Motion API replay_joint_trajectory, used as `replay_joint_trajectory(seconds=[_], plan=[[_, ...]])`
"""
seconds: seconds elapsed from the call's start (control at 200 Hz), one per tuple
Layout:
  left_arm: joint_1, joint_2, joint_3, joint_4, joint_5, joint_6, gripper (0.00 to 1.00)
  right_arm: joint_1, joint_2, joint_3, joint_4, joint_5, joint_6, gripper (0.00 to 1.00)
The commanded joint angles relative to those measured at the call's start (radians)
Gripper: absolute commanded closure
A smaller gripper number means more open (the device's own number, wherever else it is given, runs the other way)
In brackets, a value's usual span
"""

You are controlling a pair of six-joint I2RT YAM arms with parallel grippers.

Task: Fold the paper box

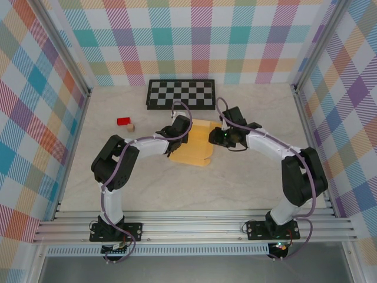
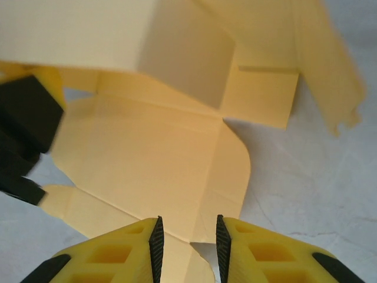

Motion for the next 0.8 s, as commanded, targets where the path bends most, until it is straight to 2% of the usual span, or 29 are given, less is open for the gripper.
replay_joint_trajectory(seconds=[0.0, 0.14, 0.27, 0.7, 0.795], plan=[[-0.006, 0.024, -0.027, -0.066, 0.025, 0.003, 1.00, 0.000, 0.048, -0.029, 0.119, -0.016, 0.062, 0.68], [-0.007, 0.024, -0.027, -0.068, 0.029, 0.006, 1.00, -0.003, 0.089, -0.027, 0.202, 0.045, 0.059, 0.68], [-0.006, 0.020, -0.032, -0.064, 0.033, 0.008, 1.00, -0.028, 0.125, -0.010, 0.198, 0.099, 0.035, 0.68], [-0.006, 0.023, -0.026, -0.070, 0.049, 0.015, 1.00, -0.138, 0.232, 0.033, 0.218, 0.092, -0.040, 0.67], [-0.006, 0.025, -0.022, -0.074, 0.056, 0.018, 1.00, -0.159, 0.249, 0.019, 0.296, 0.034, -0.008, 0.67]])
